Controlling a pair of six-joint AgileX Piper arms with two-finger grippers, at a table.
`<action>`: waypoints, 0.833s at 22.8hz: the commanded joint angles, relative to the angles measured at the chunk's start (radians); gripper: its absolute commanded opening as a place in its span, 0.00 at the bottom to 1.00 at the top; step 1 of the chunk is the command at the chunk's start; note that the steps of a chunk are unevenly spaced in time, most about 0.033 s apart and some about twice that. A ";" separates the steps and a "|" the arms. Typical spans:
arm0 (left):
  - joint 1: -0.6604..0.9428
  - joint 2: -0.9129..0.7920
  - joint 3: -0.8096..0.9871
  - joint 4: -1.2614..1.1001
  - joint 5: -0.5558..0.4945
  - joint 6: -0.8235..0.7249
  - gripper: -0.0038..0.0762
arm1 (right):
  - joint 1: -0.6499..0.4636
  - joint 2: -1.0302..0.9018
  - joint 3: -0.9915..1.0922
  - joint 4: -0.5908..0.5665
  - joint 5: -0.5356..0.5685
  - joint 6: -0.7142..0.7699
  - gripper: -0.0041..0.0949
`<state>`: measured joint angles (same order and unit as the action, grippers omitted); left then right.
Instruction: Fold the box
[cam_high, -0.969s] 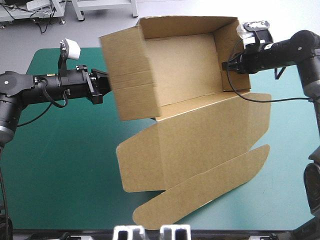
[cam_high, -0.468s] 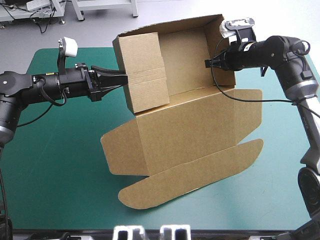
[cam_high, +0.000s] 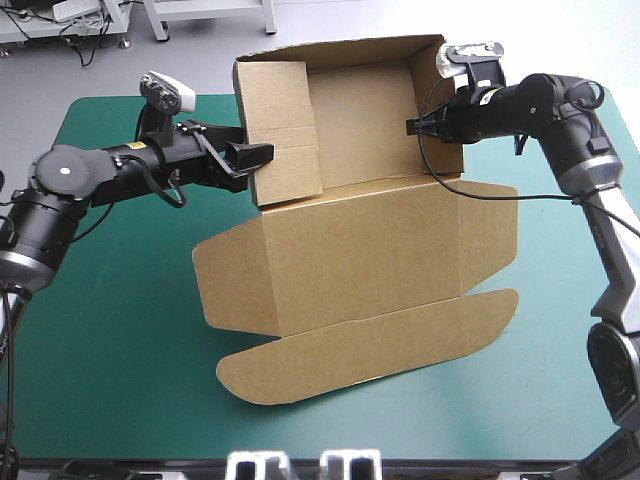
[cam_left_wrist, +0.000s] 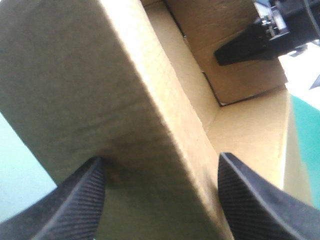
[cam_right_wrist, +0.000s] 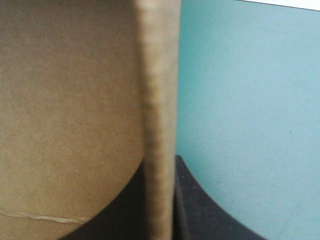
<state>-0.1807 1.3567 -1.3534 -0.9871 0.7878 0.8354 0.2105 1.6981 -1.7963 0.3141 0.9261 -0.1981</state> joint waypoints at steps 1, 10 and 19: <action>-0.119 -0.019 -0.031 0.161 -0.230 -0.154 0.64 | 0.037 -0.030 -0.032 0.073 -0.070 0.023 0.02; -0.189 0.118 -0.031 0.752 -0.287 -0.789 0.64 | 0.162 0.005 -0.032 -0.036 -0.175 0.110 0.02; -0.191 0.208 -0.031 0.875 -0.341 -1.043 0.36 | 0.162 0.005 -0.032 0.075 -0.132 0.055 0.02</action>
<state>-0.3535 1.5883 -1.3534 -0.0815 0.5257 -0.1926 0.3490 1.7656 -1.7933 0.2094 0.8292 -0.1343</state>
